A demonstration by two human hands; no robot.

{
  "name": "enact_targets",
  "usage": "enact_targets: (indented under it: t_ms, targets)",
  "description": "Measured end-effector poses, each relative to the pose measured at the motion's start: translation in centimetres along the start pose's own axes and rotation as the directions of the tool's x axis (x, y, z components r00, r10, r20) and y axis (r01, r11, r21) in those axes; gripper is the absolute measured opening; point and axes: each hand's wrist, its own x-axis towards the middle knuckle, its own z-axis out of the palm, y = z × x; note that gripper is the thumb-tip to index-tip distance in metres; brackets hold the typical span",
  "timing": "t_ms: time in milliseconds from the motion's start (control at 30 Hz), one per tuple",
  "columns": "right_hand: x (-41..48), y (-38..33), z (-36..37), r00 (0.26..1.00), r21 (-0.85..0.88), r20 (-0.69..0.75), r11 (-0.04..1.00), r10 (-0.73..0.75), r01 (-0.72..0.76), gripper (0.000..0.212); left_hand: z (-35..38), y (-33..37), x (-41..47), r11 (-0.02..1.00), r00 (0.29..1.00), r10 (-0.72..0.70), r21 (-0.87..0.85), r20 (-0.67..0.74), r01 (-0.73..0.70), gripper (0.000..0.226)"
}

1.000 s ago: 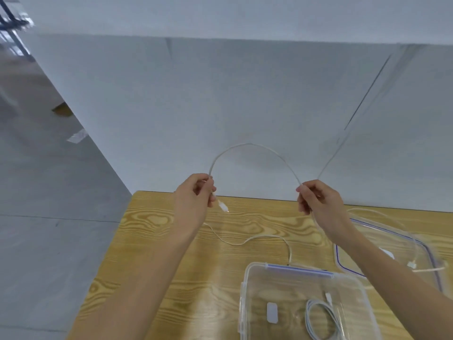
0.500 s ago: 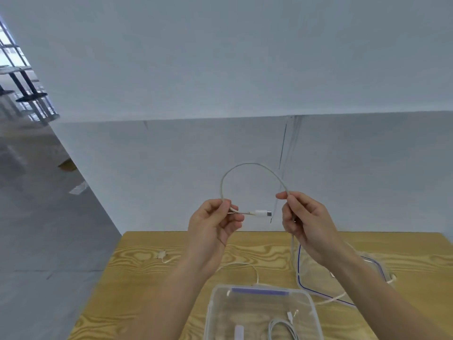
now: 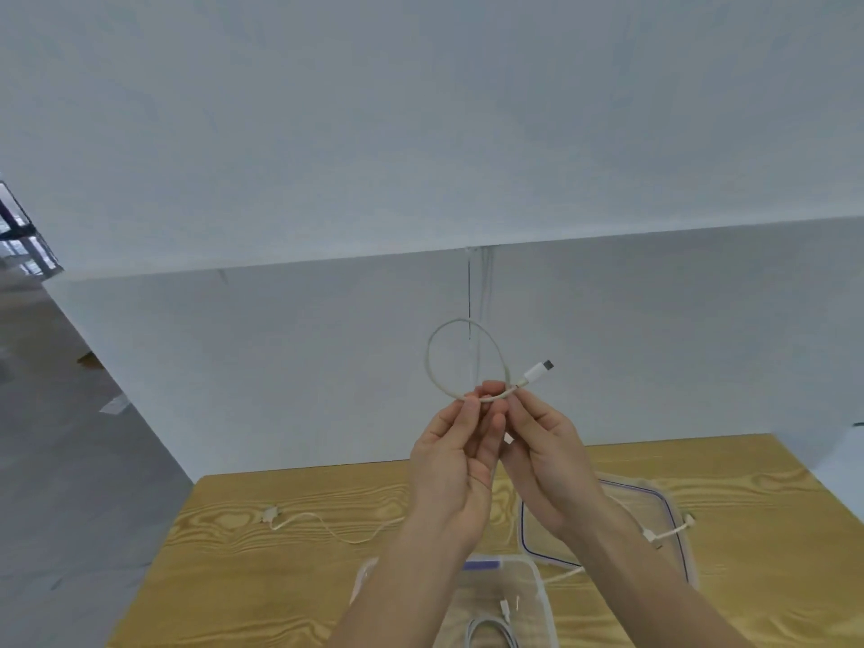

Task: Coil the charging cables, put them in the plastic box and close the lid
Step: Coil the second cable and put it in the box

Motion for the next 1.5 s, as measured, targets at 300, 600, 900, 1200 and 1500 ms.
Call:
enact_targets:
  t_ms: [300,600,900,1200,1500]
  targets:
    - [-0.6,-1.8,-0.4,0.999,-0.003,0.037,1.000,0.023,-0.022,0.024,0.9,-1.0,-0.3,0.999,1.000,0.019,-0.035,0.006,-0.018,0.009]
    - [-0.5,-2.7,-1.2,0.999,-0.101,0.026,0.995,-0.018,0.021,0.025,0.9,-2.5,0.0,0.951,0.995,0.083,0.294,0.051,-0.095,0.003]
    - [0.3,-4.0,-2.8,0.999,0.019,0.028,0.999,-0.043,0.042,0.023,-2.4,-3.3,0.3,0.245,0.950,-0.169,0.945,0.262,-0.217,0.023]
    - [0.1,-6.7,-3.3,0.988,0.020,0.156,1.000,-0.021,0.018,0.020,-3.0,-3.2,0.8,0.072,0.845,-0.366,0.917,0.390,-0.392,0.027]
    - [0.4,-9.1,-5.1,0.992,0.040,0.016,0.992,-0.121,0.121,0.022,-5.0,-0.9,1.9,0.488,0.891,-0.318,0.862,0.324,-0.139,0.030]
